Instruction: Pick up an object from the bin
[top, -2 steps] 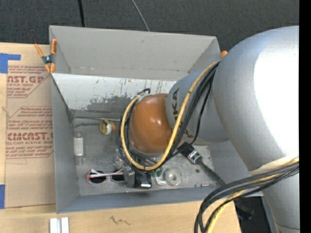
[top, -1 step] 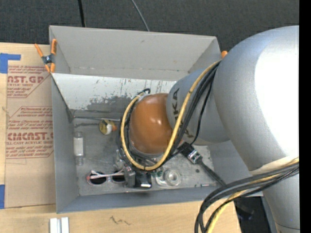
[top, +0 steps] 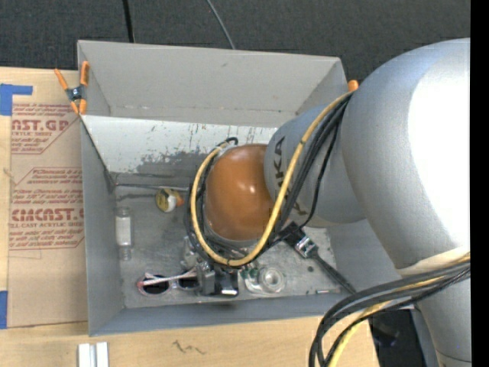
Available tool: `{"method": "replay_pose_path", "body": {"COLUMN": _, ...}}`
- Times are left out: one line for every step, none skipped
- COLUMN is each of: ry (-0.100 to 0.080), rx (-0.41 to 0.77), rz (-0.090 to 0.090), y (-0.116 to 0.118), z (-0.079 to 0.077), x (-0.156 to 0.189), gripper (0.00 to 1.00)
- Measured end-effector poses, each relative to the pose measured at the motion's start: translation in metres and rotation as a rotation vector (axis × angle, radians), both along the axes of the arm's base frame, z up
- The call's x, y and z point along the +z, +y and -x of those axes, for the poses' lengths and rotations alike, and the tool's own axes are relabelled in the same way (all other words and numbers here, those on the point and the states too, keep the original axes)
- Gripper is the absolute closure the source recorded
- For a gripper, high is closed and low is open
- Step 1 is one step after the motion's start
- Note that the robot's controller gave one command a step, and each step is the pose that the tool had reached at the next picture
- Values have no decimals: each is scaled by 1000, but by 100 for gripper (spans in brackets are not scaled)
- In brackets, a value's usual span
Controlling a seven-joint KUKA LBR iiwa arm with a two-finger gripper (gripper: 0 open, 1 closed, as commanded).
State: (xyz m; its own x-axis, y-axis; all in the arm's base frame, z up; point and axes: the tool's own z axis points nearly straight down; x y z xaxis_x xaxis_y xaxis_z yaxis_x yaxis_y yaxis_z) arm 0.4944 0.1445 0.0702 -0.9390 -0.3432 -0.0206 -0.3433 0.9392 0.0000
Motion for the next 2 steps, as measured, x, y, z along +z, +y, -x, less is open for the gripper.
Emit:
{"method": "replay_pose_path", "body": {"ry": 15, "rx": 0, "rz": 6, "y": -1, "z": 2, "x": 8, "gripper": 100}}
{"method": "replay_pose_path", "body": {"ry": 22, "rx": 0, "rz": 8, "y": -1, "z": 3, "x": 22, "gripper": 100}}
